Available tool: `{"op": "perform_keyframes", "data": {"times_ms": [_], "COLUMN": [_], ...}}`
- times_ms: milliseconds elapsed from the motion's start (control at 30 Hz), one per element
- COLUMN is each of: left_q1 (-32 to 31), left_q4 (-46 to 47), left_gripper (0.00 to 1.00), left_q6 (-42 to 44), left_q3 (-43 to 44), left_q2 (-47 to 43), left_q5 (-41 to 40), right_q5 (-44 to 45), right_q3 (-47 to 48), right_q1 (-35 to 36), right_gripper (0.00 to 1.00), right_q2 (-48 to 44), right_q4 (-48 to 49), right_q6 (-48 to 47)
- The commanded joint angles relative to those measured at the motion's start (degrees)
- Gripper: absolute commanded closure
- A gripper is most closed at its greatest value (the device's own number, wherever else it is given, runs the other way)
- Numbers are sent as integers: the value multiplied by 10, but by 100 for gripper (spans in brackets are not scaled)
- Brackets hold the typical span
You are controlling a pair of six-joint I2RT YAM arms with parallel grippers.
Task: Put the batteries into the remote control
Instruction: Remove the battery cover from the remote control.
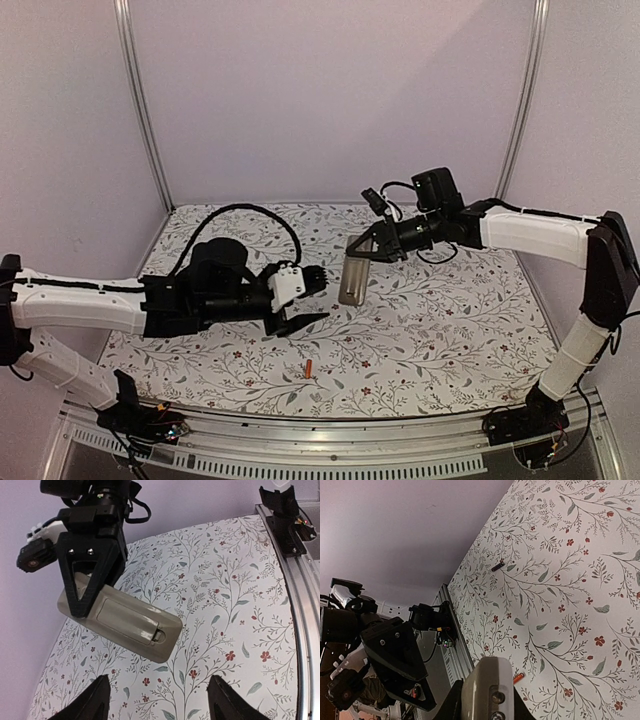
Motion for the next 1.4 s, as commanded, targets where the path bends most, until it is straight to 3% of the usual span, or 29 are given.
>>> {"op": "perform_keyframes", "data": {"times_ms": [0, 367, 967, 1367], "left_q1": [-29, -41, -43, -43], "left_q4": [1, 7, -5, 27], "left_gripper": [37, 53, 55, 59], "left_q6": [80, 129, 144, 180], "left_q3": [13, 46, 71, 62], "left_q2": [28, 75, 114, 121], "left_q5": [-14, -46, -58, -120], "right_q5": [-31, -29, -37, -56], "right_q3": [-9, -7, -7, -7], "right_q1": [17, 38, 44, 46], "right_gripper": [100, 100, 100, 100], "right_q2": [15, 37, 40, 41], "right_q4": [2, 3, 5, 8], "right_q6": [6, 16, 21, 24]}}
